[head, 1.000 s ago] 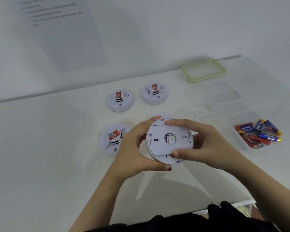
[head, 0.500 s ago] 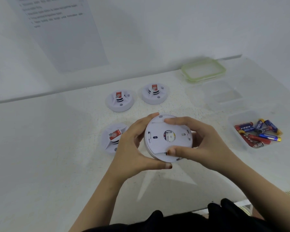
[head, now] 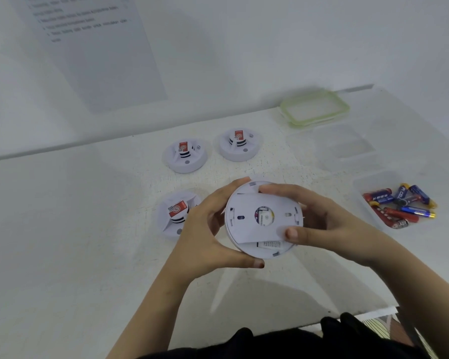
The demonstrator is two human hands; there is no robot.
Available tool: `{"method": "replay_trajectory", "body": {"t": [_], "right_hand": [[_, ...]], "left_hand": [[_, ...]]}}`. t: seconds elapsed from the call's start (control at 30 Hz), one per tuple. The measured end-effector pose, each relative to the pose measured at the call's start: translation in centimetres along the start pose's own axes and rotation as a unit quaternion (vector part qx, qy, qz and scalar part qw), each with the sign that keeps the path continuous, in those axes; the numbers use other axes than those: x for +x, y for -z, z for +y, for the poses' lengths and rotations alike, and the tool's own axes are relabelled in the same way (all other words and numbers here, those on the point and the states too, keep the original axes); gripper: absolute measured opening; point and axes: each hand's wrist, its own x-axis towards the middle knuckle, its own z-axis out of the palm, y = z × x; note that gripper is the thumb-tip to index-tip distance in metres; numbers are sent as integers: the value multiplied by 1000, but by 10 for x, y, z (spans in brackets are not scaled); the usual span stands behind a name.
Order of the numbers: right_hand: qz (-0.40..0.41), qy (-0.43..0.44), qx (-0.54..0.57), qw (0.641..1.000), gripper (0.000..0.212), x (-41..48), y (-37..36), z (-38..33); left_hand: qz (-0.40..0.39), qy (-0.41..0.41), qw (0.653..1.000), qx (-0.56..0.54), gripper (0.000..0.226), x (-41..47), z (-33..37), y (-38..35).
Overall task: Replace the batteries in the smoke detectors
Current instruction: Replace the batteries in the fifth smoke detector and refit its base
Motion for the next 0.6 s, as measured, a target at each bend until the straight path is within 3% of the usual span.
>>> {"method": "replay_trajectory", "body": {"t": [0.27, 0.37, 0.47, 0.6], "right_hand": [[21, -21, 16, 999, 49, -2, -2, 2], [30, -3, -27, 999, 56, -2, -4, 0], [75, 19, -95, 992, 59, 0, -10, 1], [131, 51, -82, 987, 56, 2, -20, 5]], "left_hand": [[-12, 6, 1000, -4, 103, 0, 1, 0], [-7, 6, 1000, 1, 104, 0, 1, -2], [5, -1, 1000, 1, 102, 0, 0, -4], [29, -14, 999, 4, 103, -2, 2, -4]]}}
